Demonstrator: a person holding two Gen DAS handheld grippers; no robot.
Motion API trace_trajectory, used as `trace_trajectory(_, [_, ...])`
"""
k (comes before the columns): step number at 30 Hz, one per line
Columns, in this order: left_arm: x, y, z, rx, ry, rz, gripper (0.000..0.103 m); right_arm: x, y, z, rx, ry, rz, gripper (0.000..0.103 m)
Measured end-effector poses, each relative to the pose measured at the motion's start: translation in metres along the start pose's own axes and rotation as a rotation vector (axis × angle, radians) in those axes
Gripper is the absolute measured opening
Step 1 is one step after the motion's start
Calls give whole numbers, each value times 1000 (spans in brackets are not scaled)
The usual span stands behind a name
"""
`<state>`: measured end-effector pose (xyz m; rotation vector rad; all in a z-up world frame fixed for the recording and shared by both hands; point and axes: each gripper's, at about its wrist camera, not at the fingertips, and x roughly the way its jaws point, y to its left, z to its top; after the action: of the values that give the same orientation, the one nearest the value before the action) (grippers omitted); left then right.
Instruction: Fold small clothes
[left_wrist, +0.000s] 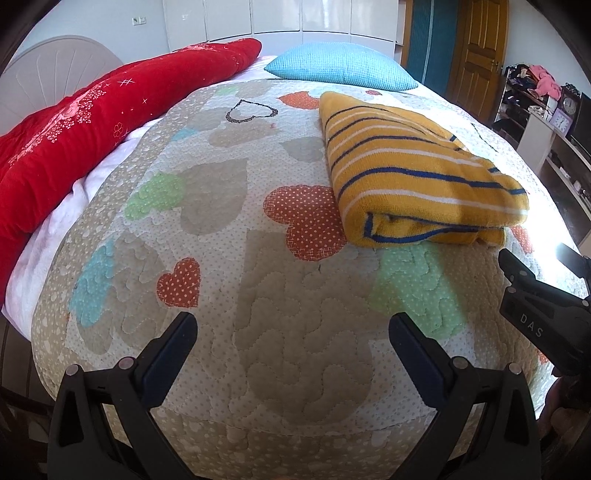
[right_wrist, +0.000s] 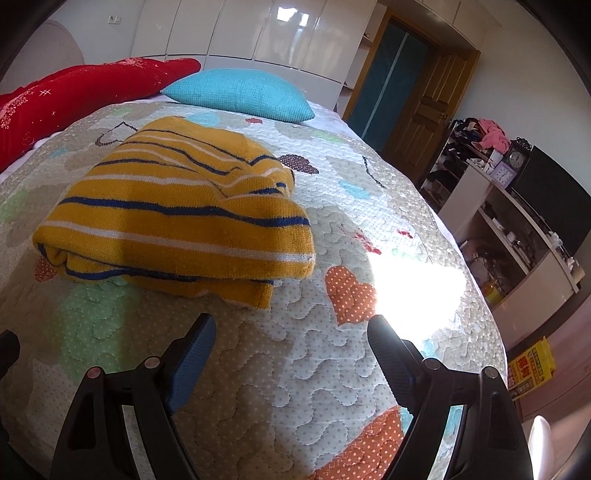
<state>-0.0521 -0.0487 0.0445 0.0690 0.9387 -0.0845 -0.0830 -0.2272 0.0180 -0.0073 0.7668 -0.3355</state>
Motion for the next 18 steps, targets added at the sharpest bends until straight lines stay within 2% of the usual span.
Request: trace_trajectory(18, [4,1,-2,1,12,9,103,4,3,-2,-9,22,-5,88])
